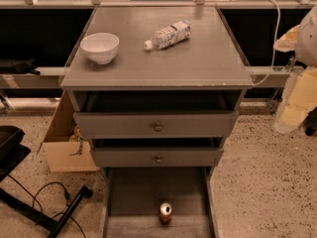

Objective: Pick coke can from bottom drawer and place on counter

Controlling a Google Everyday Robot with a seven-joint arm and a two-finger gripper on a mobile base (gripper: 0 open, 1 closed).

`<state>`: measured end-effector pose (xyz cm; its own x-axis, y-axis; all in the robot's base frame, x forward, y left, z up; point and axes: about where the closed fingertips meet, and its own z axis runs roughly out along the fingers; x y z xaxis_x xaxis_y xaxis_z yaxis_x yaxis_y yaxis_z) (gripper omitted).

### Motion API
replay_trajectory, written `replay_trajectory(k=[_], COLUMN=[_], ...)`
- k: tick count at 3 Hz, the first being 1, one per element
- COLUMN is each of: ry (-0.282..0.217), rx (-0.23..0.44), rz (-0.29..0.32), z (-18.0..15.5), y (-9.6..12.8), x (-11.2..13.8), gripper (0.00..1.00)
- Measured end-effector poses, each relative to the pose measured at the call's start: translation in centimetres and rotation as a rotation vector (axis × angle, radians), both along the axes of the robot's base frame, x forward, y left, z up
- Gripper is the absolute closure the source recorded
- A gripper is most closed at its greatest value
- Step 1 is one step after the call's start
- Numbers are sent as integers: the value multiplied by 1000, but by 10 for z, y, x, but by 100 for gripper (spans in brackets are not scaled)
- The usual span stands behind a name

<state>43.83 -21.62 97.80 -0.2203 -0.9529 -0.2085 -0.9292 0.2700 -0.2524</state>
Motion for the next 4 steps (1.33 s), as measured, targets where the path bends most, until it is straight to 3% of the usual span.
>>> replay_trajectory(k=[2,3,4], ry=[17,57,89], rx=[42,149,350], rz=[-38,-56,-108], z=[-14,-66,-156], y=[-5,-17,-41], x=[-3,-14,-34], gripper=[0,0,0])
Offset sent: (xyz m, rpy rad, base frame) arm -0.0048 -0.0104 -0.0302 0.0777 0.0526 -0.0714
